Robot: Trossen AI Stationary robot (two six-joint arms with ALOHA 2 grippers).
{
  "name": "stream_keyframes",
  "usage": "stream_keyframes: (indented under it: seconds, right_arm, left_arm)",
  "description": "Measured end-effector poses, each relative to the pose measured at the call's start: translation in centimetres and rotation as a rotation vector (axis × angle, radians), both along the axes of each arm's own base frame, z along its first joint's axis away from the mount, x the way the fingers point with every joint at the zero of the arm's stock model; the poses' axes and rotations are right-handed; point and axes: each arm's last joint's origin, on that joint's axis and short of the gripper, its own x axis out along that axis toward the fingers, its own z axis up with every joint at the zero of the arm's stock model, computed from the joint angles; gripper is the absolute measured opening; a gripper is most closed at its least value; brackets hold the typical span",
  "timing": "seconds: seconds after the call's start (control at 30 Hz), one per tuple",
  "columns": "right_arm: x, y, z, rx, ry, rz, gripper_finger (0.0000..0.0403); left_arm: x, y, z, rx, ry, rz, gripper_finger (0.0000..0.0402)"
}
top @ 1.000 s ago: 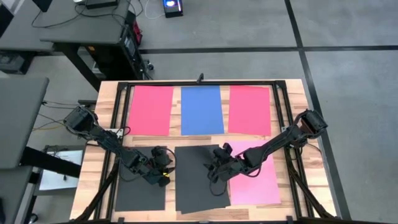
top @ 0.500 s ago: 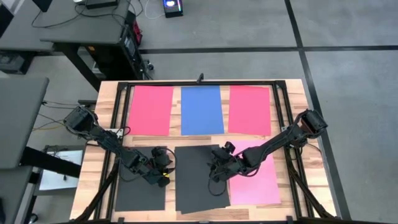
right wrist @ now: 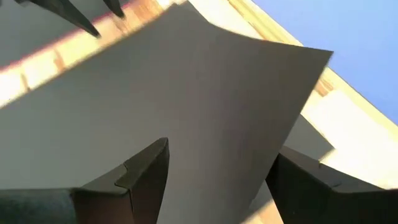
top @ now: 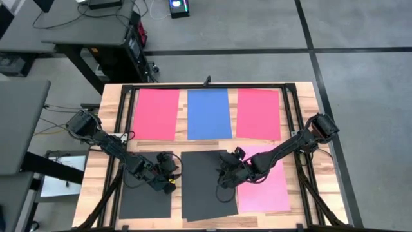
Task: Organize paper
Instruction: Stack the black paper on top of the black paper
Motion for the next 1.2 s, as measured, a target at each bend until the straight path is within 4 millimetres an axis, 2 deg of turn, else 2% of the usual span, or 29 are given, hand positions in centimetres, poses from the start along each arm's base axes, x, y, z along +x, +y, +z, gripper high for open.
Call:
stream_keyframes:
  seconds: [0.3,0.43,0.53,0.7,0.83,0.97,1.2]
  right_arm:
    - [-0.4,0.5,1.6,-0.011,0.11,-0.005,0.0235]
    - [-0.6,1.6,2.2,-0.014,0.177,0.146,0.0235]
    - [-1.4,3.2,2.1,0.005,0.224,0.29,0.0226]
    - [-2.8,5.9,1.1,-0.013,0.26,0.379,0.0172]
    - [-3.7,7.3,0.9,-0.029,0.263,0.423,0.0093]
    - [-3.8,7.6,1.0,-0.03,0.253,0.44,0.0013]
    - [-3.4,6.9,-0.7,0.013,0.177,0.415,0.0009]
  left_arm:
    - [0.0,0.0,0.0,0.0,0.0,0.0,0.0149]
    - [0.0,0.0,0.0,-0.002,0.001,-0.002,0.0149]
    - [0.0,-0.1,-0.1,-0.024,0.019,-0.027,0.0149]
    - [-0.2,-0.5,-0.1,-0.073,0.063,-0.103,0.0149]
    - [-0.5,-1.1,-0.1,-0.087,0.065,-0.138,0.0149]
    - [-0.7,-1.9,0.1,-0.107,0.038,-0.179,0.0149]
    - [-0.6,-2.5,0.4,-0.119,-0.009,-0.214,0.0149]
